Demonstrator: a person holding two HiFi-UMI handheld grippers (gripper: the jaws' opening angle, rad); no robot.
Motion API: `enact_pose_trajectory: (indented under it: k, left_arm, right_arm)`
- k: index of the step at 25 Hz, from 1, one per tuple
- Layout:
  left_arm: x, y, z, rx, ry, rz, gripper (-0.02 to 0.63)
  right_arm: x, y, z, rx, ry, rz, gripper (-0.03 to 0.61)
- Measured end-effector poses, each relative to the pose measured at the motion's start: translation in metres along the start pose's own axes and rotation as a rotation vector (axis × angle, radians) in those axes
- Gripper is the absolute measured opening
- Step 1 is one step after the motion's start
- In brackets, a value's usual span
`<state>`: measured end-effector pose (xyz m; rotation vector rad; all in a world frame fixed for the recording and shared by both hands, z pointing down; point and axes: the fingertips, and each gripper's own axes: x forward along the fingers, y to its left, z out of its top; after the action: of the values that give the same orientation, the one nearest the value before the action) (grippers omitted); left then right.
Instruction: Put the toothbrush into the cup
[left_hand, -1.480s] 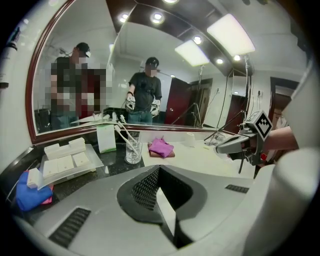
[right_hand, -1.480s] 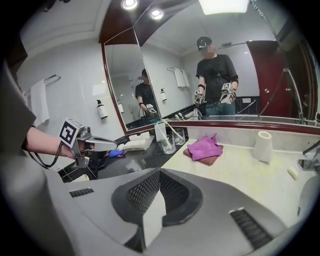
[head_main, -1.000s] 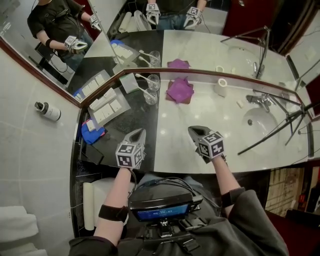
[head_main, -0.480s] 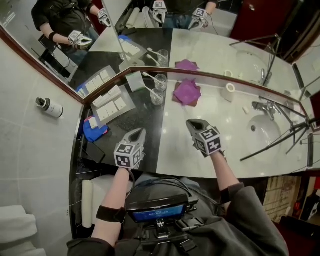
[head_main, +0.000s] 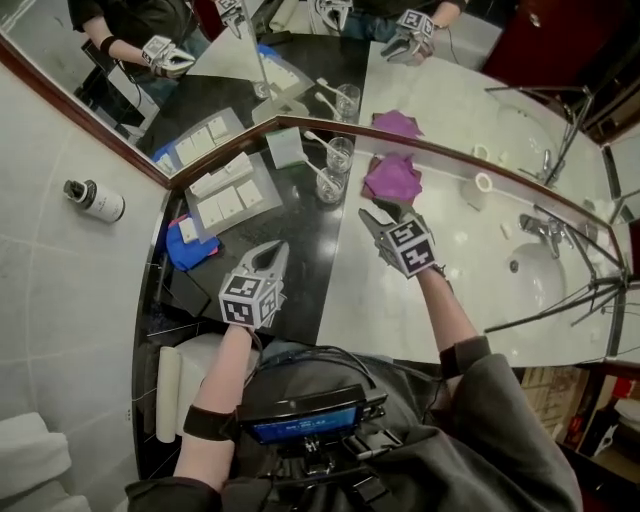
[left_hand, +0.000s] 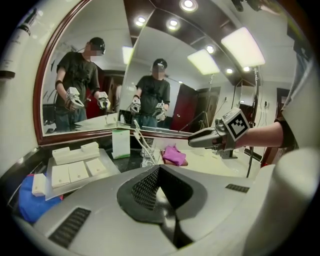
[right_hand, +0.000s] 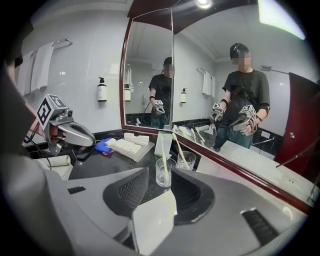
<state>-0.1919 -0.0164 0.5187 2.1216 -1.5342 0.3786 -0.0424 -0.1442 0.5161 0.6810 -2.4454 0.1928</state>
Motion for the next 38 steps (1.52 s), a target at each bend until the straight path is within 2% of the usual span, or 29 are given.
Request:
enact_pose_trajectory:
  k: [8, 16, 30, 32, 36, 38]
  left_arm:
    - [0.014, 0.02, -0.001, -0.067, -0.013, 0.008, 0.003]
    - [0.031, 0.033, -0.006, -0.096, 0.013, -0.002, 0.003]
    - [0.041, 0.056, -0.023, -0.153, 0.05, 0.012, 0.003]
    - [0.042, 0.056, -0.025, -0.157, 0.05, 0.014, 0.003]
    - [0.041, 0.058, -0.026, -0.164, 0.049, 0.02, 0.003]
    - [0.041, 0.059, -0.027, -0.166, 0.05, 0.024, 0.003]
  right_arm:
    - [0.075, -0.005, 0.043, -0.156, 0.061, 0.071, 0.173]
    - [0.146, 0.005, 0.047, -0.297, 0.167, 0.142, 0.175]
    - [0.197, -0.002, 0.027, -0.265, 0.248, 0.183, 0.167]
    - [0.198, -0.001, 0.026, -0.265, 0.259, 0.187, 0.154]
    - [0.2, 0.001, 0.021, -0.261, 0.268, 0.192, 0.074]
    - [0.2, 0.001, 0.022, -0.262, 0.264, 0.193, 0.071]
